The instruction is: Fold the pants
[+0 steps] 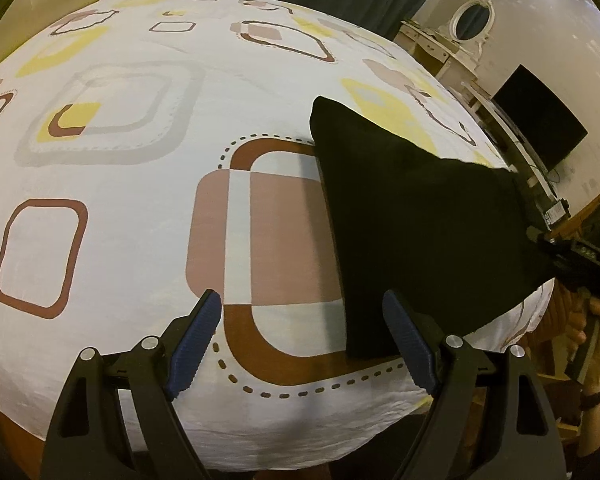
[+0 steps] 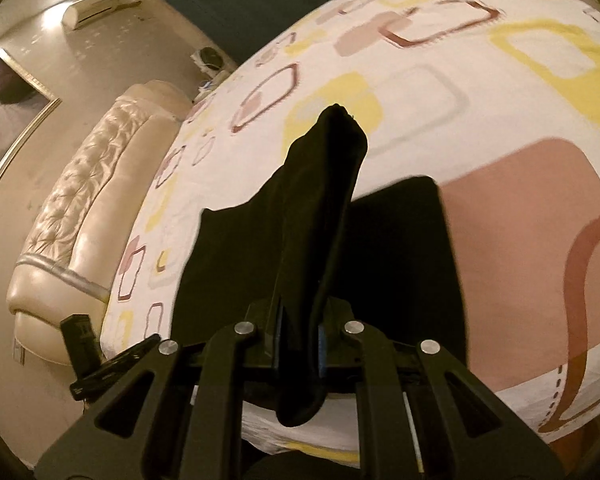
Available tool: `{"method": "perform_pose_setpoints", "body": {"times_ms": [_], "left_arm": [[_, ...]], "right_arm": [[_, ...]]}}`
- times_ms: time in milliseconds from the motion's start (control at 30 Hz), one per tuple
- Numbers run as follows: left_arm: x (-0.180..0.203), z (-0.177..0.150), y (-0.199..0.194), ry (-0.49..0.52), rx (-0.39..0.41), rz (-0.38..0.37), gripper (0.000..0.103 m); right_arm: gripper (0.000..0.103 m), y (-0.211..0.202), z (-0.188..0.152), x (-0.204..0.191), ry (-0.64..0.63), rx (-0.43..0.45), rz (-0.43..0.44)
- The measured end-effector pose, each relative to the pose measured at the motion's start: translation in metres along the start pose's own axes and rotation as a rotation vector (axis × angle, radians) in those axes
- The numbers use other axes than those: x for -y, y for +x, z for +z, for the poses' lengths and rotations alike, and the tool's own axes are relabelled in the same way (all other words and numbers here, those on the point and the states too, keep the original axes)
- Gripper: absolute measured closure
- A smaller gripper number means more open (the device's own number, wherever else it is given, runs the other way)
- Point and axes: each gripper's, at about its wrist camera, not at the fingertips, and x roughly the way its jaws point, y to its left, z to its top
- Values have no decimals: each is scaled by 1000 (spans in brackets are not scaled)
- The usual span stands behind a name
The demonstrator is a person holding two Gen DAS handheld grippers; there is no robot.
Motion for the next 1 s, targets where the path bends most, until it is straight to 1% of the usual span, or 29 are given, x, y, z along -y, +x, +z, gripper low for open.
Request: {"method": "perform_pose_setpoints", "body": {"times_ms": [200, 400, 700, 900, 1000], "left_arm": [[2, -3, 3, 6, -13, 4, 21], [0, -3, 6, 7, -18, 14, 21], [-1, -3, 8, 1, -27, 21, 21], [-3, -4, 7, -3, -28, 24, 21], [-2, -4, 8, -2, -28, 26, 21]], "right_arm": [[91, 17, -7, 39, 84, -9, -21], [91, 28, -16, 69, 164, -5, 25], [91, 30, -21, 88, 231, 9, 114], [90, 21, -26, 96, 264, 39, 137], [90, 13, -30, 104, 283, 61, 136]]}}
